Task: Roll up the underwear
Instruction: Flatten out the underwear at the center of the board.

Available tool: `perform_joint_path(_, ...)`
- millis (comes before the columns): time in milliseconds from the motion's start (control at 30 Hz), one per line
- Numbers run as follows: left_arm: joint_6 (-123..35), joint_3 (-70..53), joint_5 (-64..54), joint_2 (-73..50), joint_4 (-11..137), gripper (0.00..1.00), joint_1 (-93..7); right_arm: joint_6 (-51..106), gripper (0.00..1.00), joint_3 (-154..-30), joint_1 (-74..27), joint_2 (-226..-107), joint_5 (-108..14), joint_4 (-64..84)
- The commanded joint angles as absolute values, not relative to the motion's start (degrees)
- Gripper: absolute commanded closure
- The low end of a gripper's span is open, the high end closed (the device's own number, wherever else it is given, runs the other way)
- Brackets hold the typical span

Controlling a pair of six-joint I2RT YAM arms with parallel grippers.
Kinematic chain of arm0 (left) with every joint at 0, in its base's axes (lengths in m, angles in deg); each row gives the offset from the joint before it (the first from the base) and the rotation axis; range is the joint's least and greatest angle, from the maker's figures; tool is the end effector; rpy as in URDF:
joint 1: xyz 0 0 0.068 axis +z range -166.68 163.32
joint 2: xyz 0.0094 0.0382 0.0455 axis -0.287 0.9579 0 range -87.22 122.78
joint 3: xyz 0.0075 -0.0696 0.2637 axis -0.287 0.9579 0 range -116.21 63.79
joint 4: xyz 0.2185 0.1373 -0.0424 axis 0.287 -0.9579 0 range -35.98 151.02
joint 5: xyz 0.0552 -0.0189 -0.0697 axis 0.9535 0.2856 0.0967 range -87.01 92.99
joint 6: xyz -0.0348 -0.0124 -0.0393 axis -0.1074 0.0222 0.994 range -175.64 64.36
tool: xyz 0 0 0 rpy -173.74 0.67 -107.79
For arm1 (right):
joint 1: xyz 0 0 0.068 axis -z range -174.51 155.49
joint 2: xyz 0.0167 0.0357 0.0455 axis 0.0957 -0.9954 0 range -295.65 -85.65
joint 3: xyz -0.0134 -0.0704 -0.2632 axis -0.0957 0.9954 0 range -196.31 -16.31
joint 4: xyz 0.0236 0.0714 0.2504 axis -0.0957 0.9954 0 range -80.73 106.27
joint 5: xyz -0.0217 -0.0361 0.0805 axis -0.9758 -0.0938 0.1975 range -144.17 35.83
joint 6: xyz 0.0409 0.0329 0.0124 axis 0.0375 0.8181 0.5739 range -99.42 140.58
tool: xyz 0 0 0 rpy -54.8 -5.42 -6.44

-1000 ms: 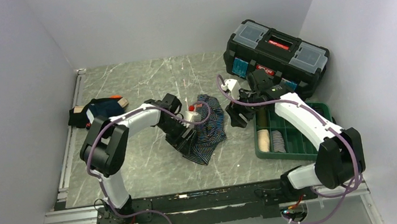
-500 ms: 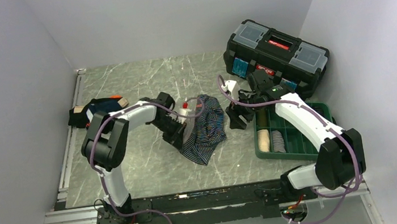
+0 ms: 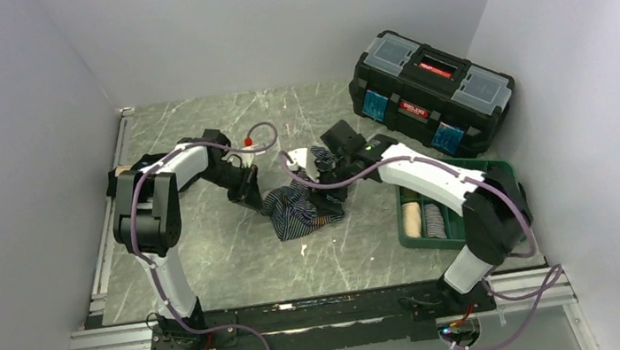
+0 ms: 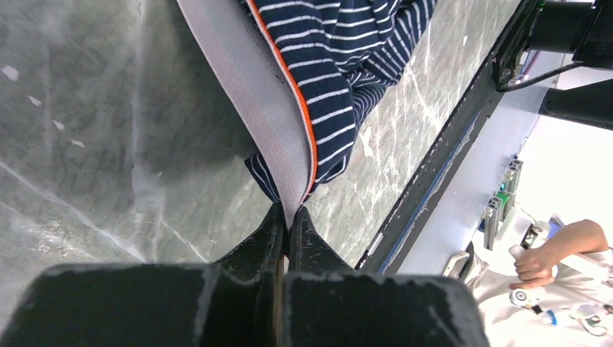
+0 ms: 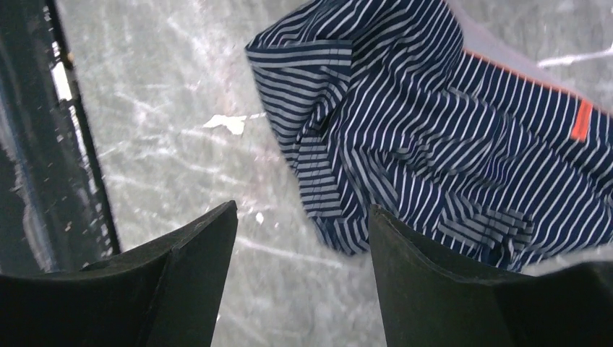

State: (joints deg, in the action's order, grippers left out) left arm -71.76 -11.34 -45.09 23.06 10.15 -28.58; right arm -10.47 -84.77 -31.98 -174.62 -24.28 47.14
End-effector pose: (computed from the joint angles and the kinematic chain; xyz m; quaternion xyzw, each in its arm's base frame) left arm 0.3401 -0.0988 0.1716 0.2347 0.8821 -0.4056 0.0466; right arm 0.2437 0.2092 0.2585 -0.5814 0.7288 0.2625 0.2489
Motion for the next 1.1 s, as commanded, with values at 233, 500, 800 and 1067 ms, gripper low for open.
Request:
perform_joint_path(233, -75.39, -11.34, -45.69, 27.88, 3.47, 1.0, -25.85, -6.35, 0.31, -88.22, -37.59, -186.77, -26.6, 27.47)
perform_joint_path(500, -75.16, -10.88, -46.21, 28.13, 3.82, 1.0, -25.63, 0.39, 0.34, -92.47, -37.98, -193.21, -25.39, 24.82)
perform_joint_path(800, -74.85, -10.57, -46.96, 28.56, 4.91, 1.0, -25.55, 0.06, 0.34, -95.93, -38.19, -198.53, -24.25, 27.67)
perform_joint_path(1067, -74.94, -10.42, -47.11, 28.27, 5.14, 1.0, -25.47, -1.18, 0.39, -98.35, -38.53, -201.57, -22.62, 30.66)
